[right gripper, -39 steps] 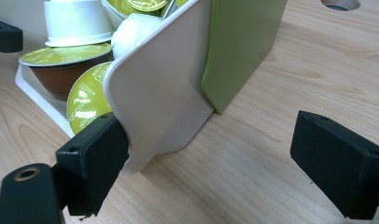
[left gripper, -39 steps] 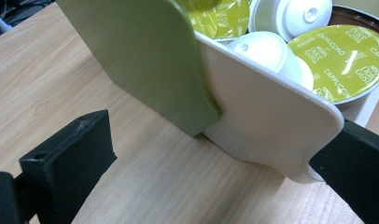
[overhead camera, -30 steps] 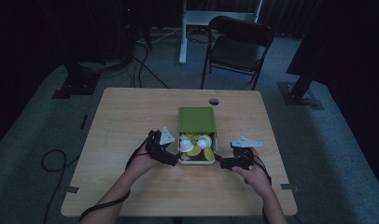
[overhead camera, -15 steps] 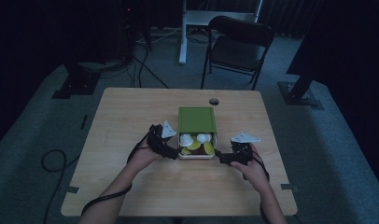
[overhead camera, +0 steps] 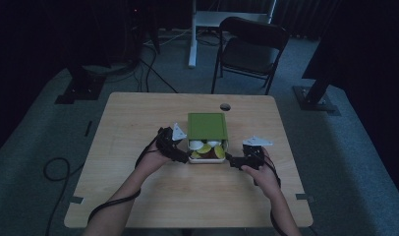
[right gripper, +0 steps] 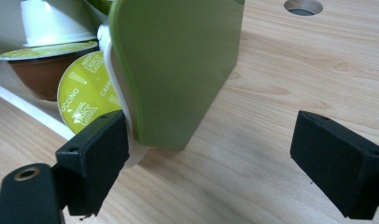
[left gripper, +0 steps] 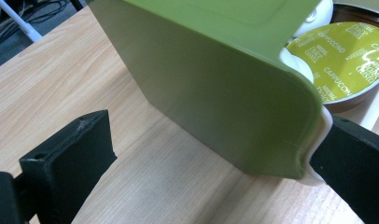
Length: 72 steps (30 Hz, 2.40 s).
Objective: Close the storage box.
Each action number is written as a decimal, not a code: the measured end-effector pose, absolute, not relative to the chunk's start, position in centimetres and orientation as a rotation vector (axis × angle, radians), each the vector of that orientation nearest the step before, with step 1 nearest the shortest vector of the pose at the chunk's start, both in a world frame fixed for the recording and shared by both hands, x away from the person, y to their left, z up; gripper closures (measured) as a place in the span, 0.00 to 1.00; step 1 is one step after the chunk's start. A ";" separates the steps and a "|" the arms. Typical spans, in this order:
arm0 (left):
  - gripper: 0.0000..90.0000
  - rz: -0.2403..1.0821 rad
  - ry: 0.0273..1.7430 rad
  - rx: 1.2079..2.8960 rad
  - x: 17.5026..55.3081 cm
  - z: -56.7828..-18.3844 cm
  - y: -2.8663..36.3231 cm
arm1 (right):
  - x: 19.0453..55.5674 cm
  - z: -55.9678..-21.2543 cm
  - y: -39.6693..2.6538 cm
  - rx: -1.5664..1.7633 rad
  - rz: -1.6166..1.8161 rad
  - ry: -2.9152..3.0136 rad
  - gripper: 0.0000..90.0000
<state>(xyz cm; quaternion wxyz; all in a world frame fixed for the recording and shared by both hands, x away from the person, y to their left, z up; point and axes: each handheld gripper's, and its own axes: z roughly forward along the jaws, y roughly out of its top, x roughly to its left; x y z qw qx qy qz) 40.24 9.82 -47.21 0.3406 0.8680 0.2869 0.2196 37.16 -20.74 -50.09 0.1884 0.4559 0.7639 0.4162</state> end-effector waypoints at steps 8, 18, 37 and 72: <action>0.01 0.583 0.759 2.264 40.7 -47.1 9.7 | 37.7 -50.1 -20.6 1.318 1.168 2.130 0.12; 0.02 0.556 0.742 2.247 40.0 -47.5 9.9 | 37.1 -50.0 -20.4 1.297 1.197 2.132 0.12; 0.02 0.444 0.717 2.165 36.8 -47.4 11.5 | 35.4 -50.4 -21.0 1.313 1.244 2.101 0.12; 0.02 0.438 0.859 2.135 34.4 -49.9 18.8 | 31.4 -51.6 -25.9 1.376 1.166 2.036 0.12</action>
